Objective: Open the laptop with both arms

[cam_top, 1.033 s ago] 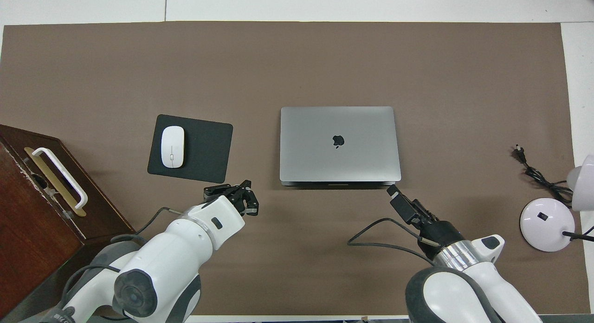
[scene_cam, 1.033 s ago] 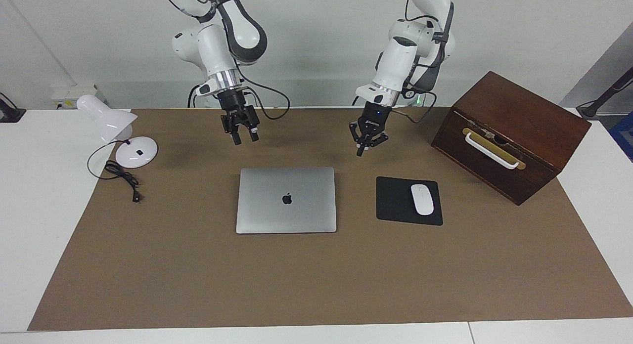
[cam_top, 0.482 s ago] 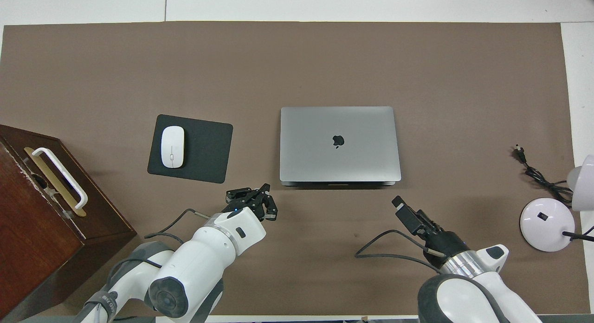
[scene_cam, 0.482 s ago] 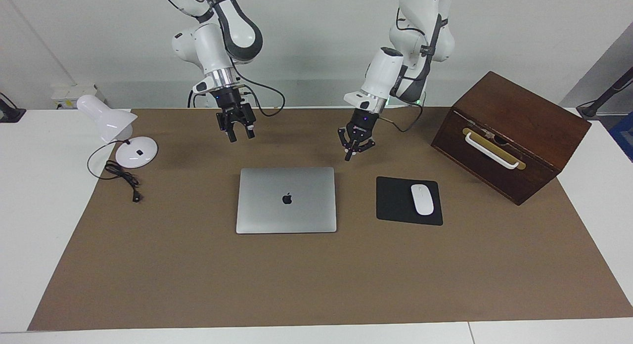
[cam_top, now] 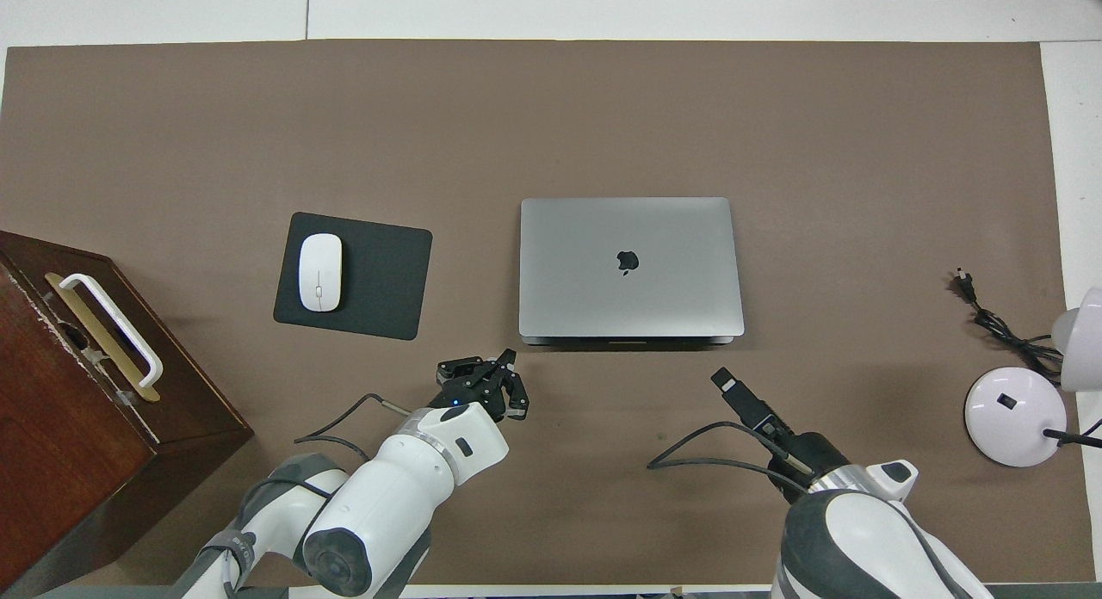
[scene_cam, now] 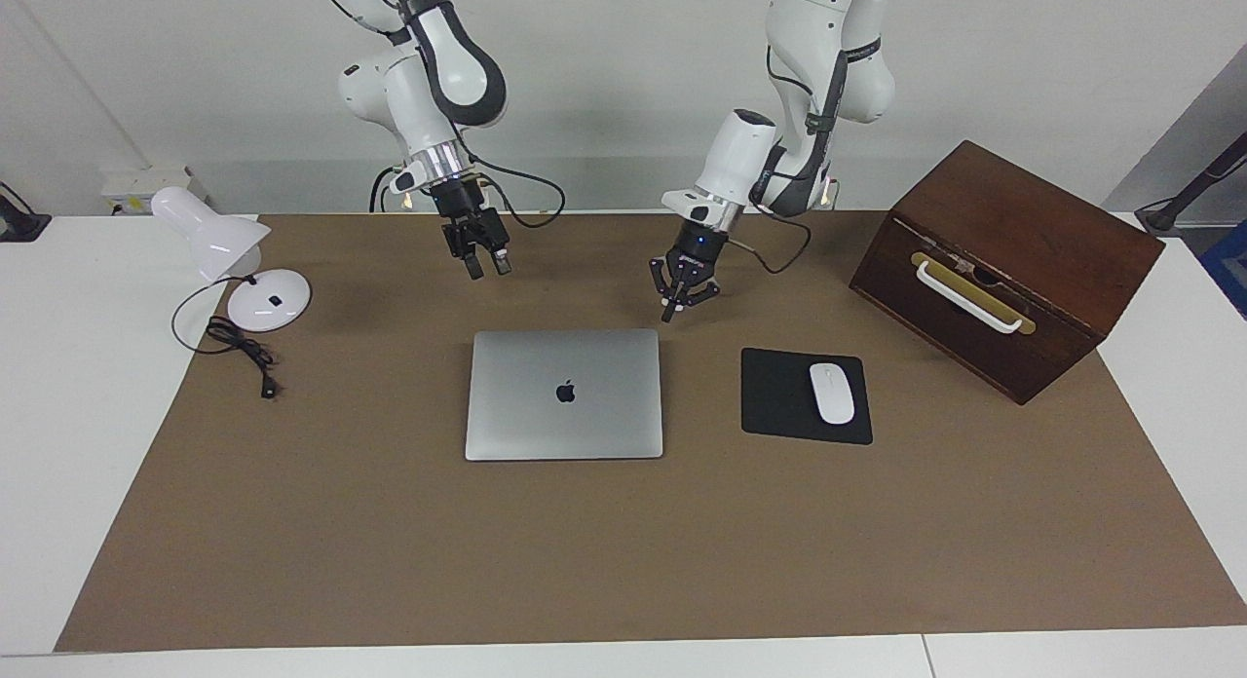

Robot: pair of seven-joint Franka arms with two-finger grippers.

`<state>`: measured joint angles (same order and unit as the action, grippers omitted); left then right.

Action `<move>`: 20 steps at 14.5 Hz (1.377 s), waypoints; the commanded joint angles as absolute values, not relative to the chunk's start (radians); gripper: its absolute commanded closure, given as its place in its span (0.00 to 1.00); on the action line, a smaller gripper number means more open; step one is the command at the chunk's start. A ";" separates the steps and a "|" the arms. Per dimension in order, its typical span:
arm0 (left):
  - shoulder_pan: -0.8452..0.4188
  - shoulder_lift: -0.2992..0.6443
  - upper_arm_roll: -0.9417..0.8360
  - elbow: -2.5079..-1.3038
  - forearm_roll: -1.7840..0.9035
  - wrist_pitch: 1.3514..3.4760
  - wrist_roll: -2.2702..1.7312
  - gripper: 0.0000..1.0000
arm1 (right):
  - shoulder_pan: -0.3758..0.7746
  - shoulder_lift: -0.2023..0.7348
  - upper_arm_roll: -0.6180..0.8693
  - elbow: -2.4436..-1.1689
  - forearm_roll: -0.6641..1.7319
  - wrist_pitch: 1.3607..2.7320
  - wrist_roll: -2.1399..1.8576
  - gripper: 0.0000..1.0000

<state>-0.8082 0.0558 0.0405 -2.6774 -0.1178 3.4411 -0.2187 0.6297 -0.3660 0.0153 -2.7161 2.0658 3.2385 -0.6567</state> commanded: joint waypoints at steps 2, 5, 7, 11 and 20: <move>-0.839 0.106 0.058 -2.681 -0.137 3.501 -0.209 1.00 | 0.618 -0.284 0.014 -2.640 2.195 3.224 -0.698 0.00; -0.838 0.130 0.060 -2.660 -0.137 3.502 -0.210 1.00 | 0.621 -0.229 0.014 -2.612 2.204 3.224 -0.698 0.00; -0.833 0.153 0.060 -2.636 -0.137 3.504 -0.210 1.00 | 0.621 -0.190 0.014 -2.593 2.206 3.215 -0.698 0.00; -0.825 0.178 0.060 -2.608 -0.137 3.504 -0.212 1.00 | 0.623 -0.141 0.014 -2.545 2.212 3.214 -0.698 0.00; -0.821 0.239 0.060 -2.537 -0.137 3.504 -0.212 1.00 | 0.614 0.005 0.012 -2.395 2.209 3.214 -0.698 0.00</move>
